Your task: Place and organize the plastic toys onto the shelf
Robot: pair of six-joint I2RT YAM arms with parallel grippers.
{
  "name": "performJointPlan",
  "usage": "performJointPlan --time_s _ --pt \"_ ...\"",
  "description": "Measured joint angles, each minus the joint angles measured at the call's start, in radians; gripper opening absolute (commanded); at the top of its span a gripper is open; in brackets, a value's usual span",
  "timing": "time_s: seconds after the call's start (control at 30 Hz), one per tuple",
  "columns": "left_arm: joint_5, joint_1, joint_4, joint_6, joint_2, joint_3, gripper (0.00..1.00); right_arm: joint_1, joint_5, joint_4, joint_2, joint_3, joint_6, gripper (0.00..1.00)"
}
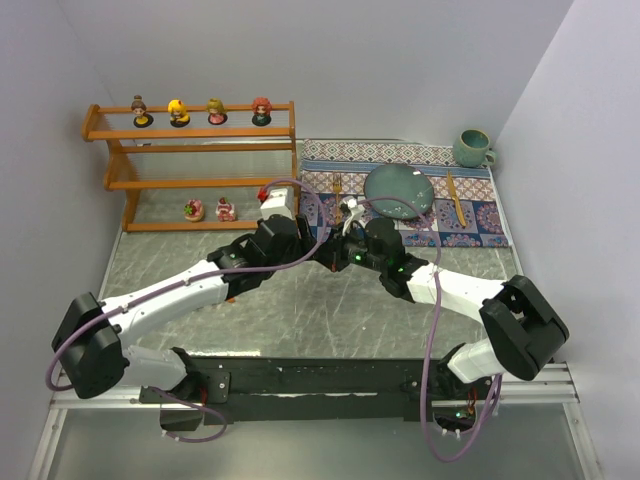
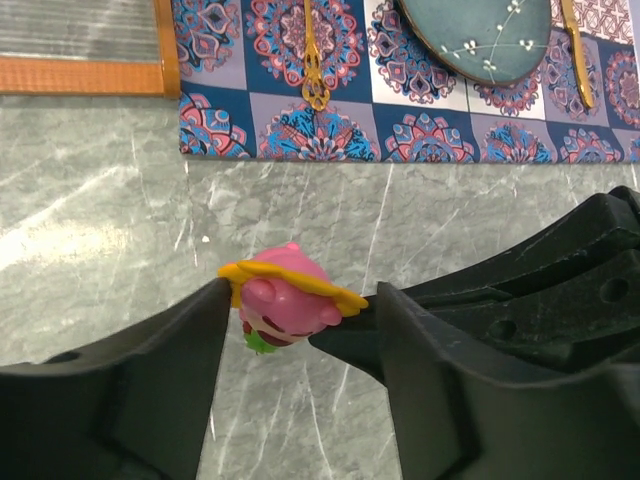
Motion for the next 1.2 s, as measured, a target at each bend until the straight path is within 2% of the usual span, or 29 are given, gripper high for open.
performJointPlan --time_s 0.13,0.23,0.3,0.33,0.43,0.6,0.73,0.97,1.2 --pt "0.005 -0.002 -0.007 -0.004 0.009 0.005 0.43 0.0 0.002 -0.002 0.0 0.0 -0.002 0.0" --pt "0.006 -0.002 -0.009 -0.016 0.009 0.005 0.39 0.002 0.004 -0.003 0.0 0.0 -0.003 0.0" --pt "0.006 -0.002 -0.014 -0.024 0.009 0.005 0.44 0.004 0.004 -0.005 0.0 0.0 -0.003 0.0" --pt "0.006 -0.002 -0.015 -0.028 0.008 0.005 0.58 0.005 0.004 -0.006 0.0 0.0 -0.003 0.0" --pt "0.0 -0.002 -0.022 -0.042 0.008 0.005 0.75 0.005 0.003 -0.006 0.0 0.0 -0.003 0.0" --pt "-0.009 0.008 -0.021 -0.057 0.002 0.0 0.77 0.011 -0.003 0.0 0.0 0.0 -0.003 0.0" --pt "0.035 0.039 -0.011 -0.053 -0.027 -0.034 0.7 0.011 -0.01 0.016 0.0 0.0 -0.003 0.0" --pt "0.098 0.06 0.009 -0.025 -0.04 -0.039 0.66 0.013 -0.023 0.032 0.0 0.0 -0.002 0.0" --pt "0.127 0.073 0.008 -0.002 -0.048 -0.039 0.47 0.016 -0.028 0.037 0.0 0.0 -0.003 0.0"
